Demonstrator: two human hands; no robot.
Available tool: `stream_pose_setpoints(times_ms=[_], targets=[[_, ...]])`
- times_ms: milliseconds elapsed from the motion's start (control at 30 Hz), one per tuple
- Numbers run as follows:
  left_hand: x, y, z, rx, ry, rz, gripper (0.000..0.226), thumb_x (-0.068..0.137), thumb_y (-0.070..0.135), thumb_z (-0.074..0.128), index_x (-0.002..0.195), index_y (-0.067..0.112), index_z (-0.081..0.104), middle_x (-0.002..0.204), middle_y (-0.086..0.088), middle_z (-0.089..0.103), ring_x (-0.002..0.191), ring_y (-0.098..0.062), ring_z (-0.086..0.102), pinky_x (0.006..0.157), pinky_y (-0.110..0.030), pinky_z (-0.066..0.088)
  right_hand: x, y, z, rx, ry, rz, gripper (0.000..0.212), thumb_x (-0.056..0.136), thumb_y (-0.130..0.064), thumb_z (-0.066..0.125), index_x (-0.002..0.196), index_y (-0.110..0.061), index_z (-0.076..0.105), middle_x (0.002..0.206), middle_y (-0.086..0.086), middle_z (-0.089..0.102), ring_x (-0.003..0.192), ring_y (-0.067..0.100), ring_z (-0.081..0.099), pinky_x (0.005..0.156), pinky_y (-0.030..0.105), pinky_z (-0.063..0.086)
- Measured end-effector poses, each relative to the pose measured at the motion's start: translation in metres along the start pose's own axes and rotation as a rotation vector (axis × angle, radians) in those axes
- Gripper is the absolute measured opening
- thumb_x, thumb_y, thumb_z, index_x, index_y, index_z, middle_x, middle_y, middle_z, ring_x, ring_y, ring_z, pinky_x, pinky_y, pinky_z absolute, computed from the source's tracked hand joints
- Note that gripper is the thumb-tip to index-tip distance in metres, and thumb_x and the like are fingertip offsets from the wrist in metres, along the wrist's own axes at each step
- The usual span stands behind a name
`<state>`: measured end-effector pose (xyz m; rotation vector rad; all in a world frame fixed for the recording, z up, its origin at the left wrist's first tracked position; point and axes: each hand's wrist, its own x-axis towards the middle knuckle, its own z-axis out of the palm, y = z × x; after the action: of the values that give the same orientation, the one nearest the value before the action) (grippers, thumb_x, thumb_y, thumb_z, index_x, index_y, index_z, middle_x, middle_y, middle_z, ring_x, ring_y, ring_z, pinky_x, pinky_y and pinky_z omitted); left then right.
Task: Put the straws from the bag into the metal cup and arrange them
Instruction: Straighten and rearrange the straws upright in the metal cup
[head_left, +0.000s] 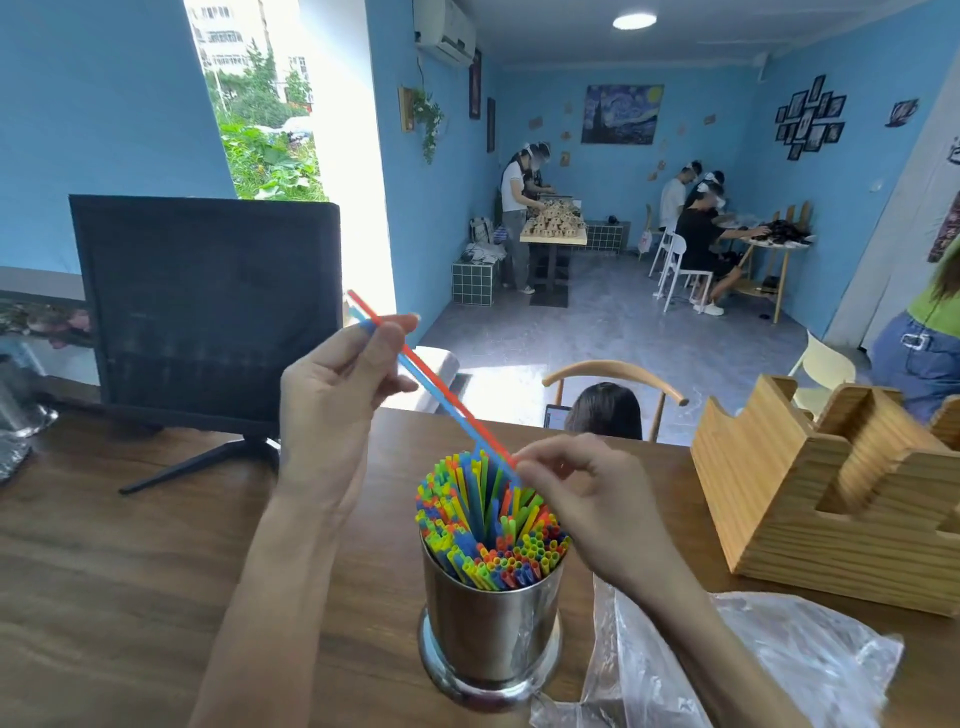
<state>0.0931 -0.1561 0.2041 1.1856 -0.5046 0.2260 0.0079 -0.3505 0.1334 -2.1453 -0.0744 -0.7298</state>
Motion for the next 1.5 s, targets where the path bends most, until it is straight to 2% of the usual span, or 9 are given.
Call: stream_pose_setpoints(times_ms=[167,333,533,700,833,1033,1133,1267,1500], targets=[[-0.001,0.004,0.013,0.142,-0.066,0.045,0.019,0.094,0.023,0.057,0.107,0.017,0.069,0.083,0.010,0.077,0.076,-0.010,0.075,0.065,-0.017,0.057,0.002,0.007,0.001,-0.086,-0.095,-0.073,0.007,0.090,-0.028,0.076,0.088,-0.034,0.077,0.086,-0.029,0.065,0.099,0.001,0.058,0.081,0.010,0.040],[-0.004,0.008,0.009,0.117,0.013,0.247,0.040,0.099,0.009,0.060,0.133,0.027,0.050,0.084,0.001,0.077,0.072,-0.022,0.076,0.067,-0.026,0.060,0.005,0.023,-0.014,0.152,0.012,0.146,0.011,0.095,-0.028,0.070,0.095,-0.034,0.079,0.092,-0.014,0.075,0.090,0.010,0.067,0.080,0.029,0.055],[-0.025,-0.031,0.002,0.464,-0.229,0.052,0.034,0.085,0.025,0.079,0.106,0.052,0.074,0.079,0.005,0.076,0.073,-0.019,0.074,0.075,-0.044,0.062,-0.006,0.037,-0.018,0.322,0.096,0.381,0.014,0.096,-0.027,0.066,0.093,-0.032,0.079,0.093,-0.010,0.077,0.090,0.004,0.068,0.081,0.029,0.053],[-0.037,-0.053,-0.006,0.712,-0.427,0.003,0.012,0.082,0.031,0.081,0.088,0.041,0.082,0.098,0.027,0.073,0.102,0.003,0.065,0.090,-0.033,0.056,-0.015,0.038,-0.015,0.372,-0.053,0.420,0.014,0.099,-0.023,0.064,0.102,-0.022,0.078,0.094,-0.001,0.077,0.083,0.008,0.067,0.068,0.020,0.054],[-0.038,-0.057,-0.015,0.627,-0.516,-0.144,0.013,0.085,0.047,0.070,0.091,0.043,0.081,0.116,0.029,0.069,0.119,0.004,0.058,0.101,-0.038,0.053,-0.016,0.035,-0.016,0.486,-0.065,0.493,0.019,0.098,-0.025,0.066,0.104,-0.012,0.078,0.098,0.011,0.077,0.084,0.021,0.071,0.070,0.025,0.058],[-0.054,-0.076,-0.015,0.503,-0.452,-0.085,0.025,0.092,0.051,0.064,0.109,0.040,0.078,0.126,0.025,0.067,0.128,-0.007,0.056,0.106,-0.046,0.050,-0.016,0.030,-0.021,0.488,-0.068,0.507,0.027,0.083,-0.036,0.077,0.093,-0.011,0.080,0.093,0.009,0.079,0.092,0.028,0.077,0.083,0.037,0.063],[-0.059,-0.082,-0.014,0.465,-0.413,-0.056,0.026,0.094,0.039,0.061,0.111,0.032,0.078,0.125,0.022,0.068,0.129,-0.007,0.055,0.107,-0.043,0.048,-0.015,0.030,-0.020,0.484,-0.048,0.513,0.025,0.088,-0.030,0.075,0.088,-0.005,0.080,0.089,0.011,0.079,0.092,0.029,0.076,0.079,0.031,0.063],[-0.068,-0.089,-0.011,0.444,-0.307,0.033,0.034,0.095,0.044,0.054,0.110,0.026,0.078,0.122,0.015,0.072,0.129,-0.018,0.057,0.106,-0.042,0.047,-0.016,0.028,-0.017,0.478,-0.028,0.516,0.027,0.092,-0.028,0.072,0.089,-0.003,0.080,0.088,0.011,0.079,0.089,0.024,0.076,0.070,0.021,0.058],[-0.076,-0.096,-0.005,0.393,-0.144,0.064,0.033,0.097,0.039,0.052,0.107,0.024,0.079,0.115,0.013,0.075,0.124,-0.023,0.061,0.103,-0.040,0.049,-0.015,0.027,-0.014,0.518,-0.039,0.500,0.029,0.093,-0.032,0.069,0.094,-0.006,0.079,0.091,0.008,0.080,0.089,0.020,0.076,0.072,0.022,0.059]])
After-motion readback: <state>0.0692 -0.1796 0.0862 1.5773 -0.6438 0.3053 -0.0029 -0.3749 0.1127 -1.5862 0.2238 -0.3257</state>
